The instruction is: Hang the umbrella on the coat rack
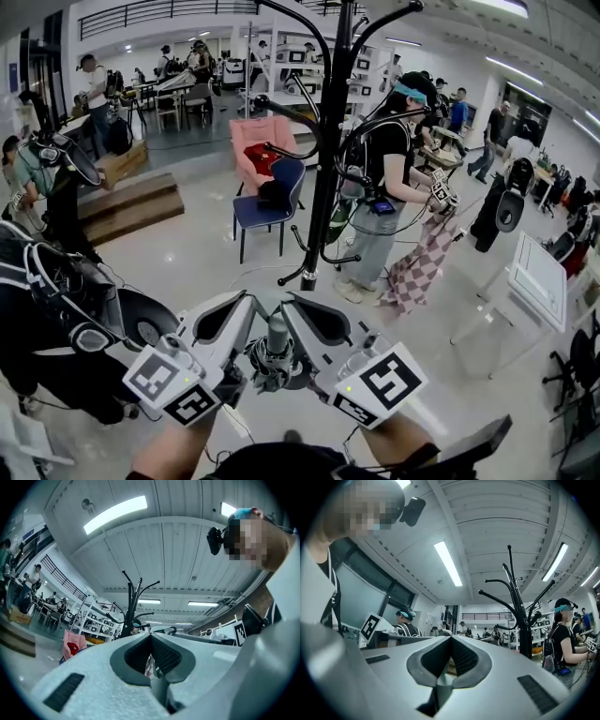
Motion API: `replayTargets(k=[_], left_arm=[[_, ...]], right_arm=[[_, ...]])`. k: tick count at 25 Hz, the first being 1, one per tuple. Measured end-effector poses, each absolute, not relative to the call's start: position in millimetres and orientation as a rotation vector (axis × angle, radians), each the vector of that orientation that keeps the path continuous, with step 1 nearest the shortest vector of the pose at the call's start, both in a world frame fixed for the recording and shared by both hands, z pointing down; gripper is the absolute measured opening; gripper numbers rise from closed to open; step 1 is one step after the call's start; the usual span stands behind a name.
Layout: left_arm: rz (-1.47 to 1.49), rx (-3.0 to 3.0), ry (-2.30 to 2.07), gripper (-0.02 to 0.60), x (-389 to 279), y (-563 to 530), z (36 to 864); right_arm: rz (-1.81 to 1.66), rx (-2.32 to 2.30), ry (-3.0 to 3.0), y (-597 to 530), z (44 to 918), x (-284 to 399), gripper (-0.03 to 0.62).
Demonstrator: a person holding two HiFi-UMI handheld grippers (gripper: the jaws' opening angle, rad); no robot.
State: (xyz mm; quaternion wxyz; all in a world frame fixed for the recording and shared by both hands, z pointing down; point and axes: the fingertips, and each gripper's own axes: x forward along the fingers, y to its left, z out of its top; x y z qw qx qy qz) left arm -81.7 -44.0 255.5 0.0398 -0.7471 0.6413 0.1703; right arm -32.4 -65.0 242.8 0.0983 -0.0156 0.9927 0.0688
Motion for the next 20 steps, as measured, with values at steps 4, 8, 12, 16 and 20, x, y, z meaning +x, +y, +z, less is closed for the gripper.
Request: replayTargets(k=[4, 8, 12, 16, 20], left_arm=[[0.510, -2.267, 1.991, 0.011, -82.7, -56.6, 252.3], [0.491, -2.247, 2.015, 0.011, -84.8, -73.1, 250.3], [0.470, -2.222, 2.037, 0.011, -85.9, -89.7, 249.6], [0.469, -2.194, 2.058, 0.011, -90.5, -102.9, 246.7], [0.462, -2.188, 2.065, 0.011, -98.5, -111.9, 245.4]], right_arm=[[0.203, -0.012, 2.930, -76.5, 240.0, -35.7, 0.008], [0.173, 0.019, 2.929, -94.4, 238.7, -38.3, 0.008], [0.158, 0.043, 2.923, -111.2, 237.9, -39.3, 0.008], [0.168, 0.071, 2.915, -121.9, 234.6, -41.4, 0.008], [0.170, 0.074, 2.914, -130.1, 233.3, -51.3, 0.008]])
